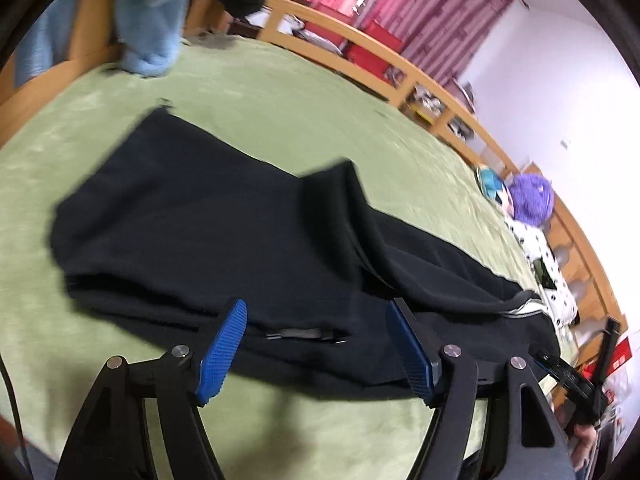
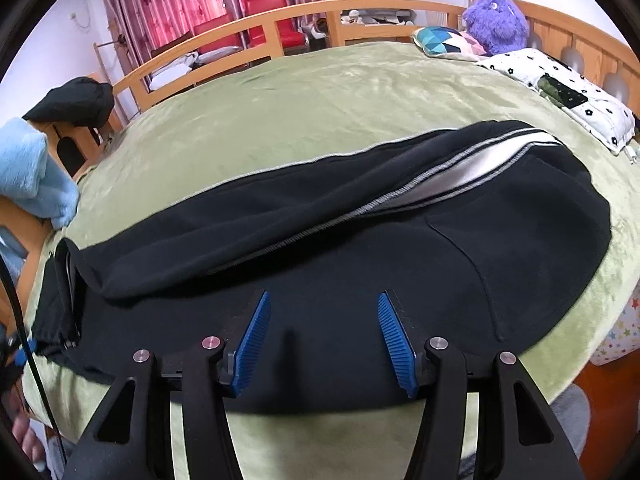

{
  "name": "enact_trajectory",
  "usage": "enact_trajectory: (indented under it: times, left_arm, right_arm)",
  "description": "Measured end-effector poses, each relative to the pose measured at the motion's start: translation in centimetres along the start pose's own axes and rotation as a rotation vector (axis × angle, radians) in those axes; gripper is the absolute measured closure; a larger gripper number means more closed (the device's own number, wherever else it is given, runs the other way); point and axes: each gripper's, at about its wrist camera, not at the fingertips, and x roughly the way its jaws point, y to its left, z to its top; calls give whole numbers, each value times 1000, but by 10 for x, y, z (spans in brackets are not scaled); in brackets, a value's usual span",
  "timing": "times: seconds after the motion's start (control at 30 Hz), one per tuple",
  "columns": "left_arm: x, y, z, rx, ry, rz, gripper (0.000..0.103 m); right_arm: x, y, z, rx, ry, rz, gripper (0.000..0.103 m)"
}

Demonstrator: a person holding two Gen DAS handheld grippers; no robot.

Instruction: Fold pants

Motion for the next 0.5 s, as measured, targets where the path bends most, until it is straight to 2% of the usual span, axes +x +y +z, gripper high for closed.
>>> enact_trajectory:
  times: [0.07, 0.13, 0.17, 0.2, 0.23, 0.27, 0.3, 0.37, 0.5]
  left_arm:
    - [16, -15, -6, 23, -9, 9, 33]
    - [34, -29, -11, 67, -16, 97, 33]
    - [42, -34, -13, 90, -18, 153, 33]
    - [52, -39, -15, 116, -22, 260, 33]
    - [57, -40, -16, 121, -26, 332, 36]
    - [61, -40, -16, 113, -38, 391, 57]
    - [62, -36, -14, 90, -42, 386, 71]
    - [60, -32, -7, 67, -28, 346, 84]
    - [29, -28, 22, 74, -143, 410, 90]
  right_arm:
    - [-4, -9, -5, -18, -2, -19, 47]
    - [-9, -20, -10, -44, -7, -54, 46]
    - [-10, -24, -13, -50, -9, -65, 44]
    - [-11, -30, -16, -52, -11, -76, 43]
    - [-11, -35, -18, -49, -8, -81, 43]
    - [-10, -41, -20, -46, -3, -86, 43]
    - [-8, -47, -24, -42, 4, -93, 43]
    - [-5, -57, -27, -28, 11, -104, 43]
    - [8, -81, -25, 25, 41, -106, 43]
